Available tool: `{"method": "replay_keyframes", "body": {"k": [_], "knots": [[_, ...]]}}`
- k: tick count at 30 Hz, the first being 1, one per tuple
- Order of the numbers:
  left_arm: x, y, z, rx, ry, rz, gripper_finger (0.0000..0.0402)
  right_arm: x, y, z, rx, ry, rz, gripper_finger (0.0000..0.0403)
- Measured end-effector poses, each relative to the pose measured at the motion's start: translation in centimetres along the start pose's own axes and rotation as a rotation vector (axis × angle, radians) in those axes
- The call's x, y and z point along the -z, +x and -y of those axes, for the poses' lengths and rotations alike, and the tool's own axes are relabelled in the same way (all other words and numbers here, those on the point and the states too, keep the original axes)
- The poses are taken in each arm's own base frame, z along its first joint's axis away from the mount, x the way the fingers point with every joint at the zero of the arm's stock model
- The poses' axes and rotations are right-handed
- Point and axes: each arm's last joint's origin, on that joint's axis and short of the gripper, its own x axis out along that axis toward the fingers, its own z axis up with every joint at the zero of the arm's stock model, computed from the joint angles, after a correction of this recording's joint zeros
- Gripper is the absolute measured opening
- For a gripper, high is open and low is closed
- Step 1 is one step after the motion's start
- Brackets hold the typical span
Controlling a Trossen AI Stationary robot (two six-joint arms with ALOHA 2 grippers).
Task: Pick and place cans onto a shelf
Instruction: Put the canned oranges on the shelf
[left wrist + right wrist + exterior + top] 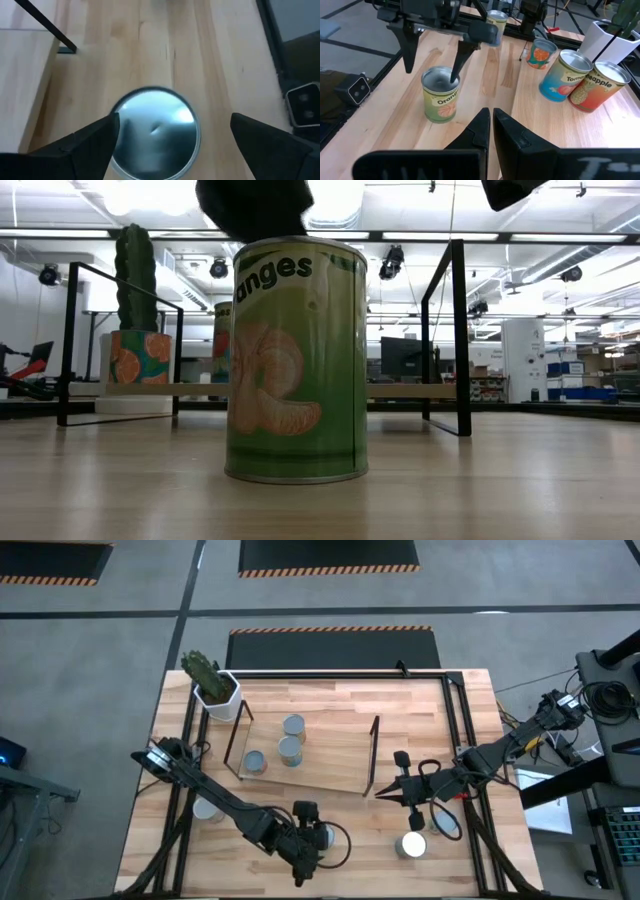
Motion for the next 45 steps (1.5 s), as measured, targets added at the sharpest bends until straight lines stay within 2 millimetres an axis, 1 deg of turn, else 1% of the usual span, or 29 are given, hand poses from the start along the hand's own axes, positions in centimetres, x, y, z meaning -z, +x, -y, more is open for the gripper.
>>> {"method": "replay_keyframes", "body": {"k": [6,12,18,22,25,30,37,45], "knots": [[0.8,0.8,-0.2,-0.032,0.002,0.018,0.0361,0.1,0.0,0.0,0.000,0.003,-0.002,0.0012],[0.7,0.6,-0.2,-0.042,0.016,0.037,0.0361,0.1,0.0,0.0,0.000,0.002,-0.002,0.0012],[0.2,0.2,-0.1,-0.089,0.081,0.074,0.0361,0.1,0.0,0.0,0.000,0.000,-0.002,0.0012],[0.2,0.2,-0.1,-0.089,0.079,0.074,0.0362,0.1,0.0,0.0,0.000,0.000,-0.002,0.0012],[0.2,0.2,-0.1,-0.090,0.076,0.074,0.0369,0.1,0.0,0.0,0.000,0.000,-0.002,0.0012],[0.2,0.2,-0.1,-0.090,0.068,0.073,0.0397,0.1,0.0,0.0,0.000,0.002,-0.002,0.0012],[0.7,0.3,-0.3,-0.101,0.014,0.035,0.0373,0.1,0.0,0.0,0.000,0.002,-0.002,0.0012],[1.2,0.7,-0.7,-0.112,0.002,0.021,0.0370,0.2,0.0,0.0,0.000,0.001,-0.004,0.0012]]}}
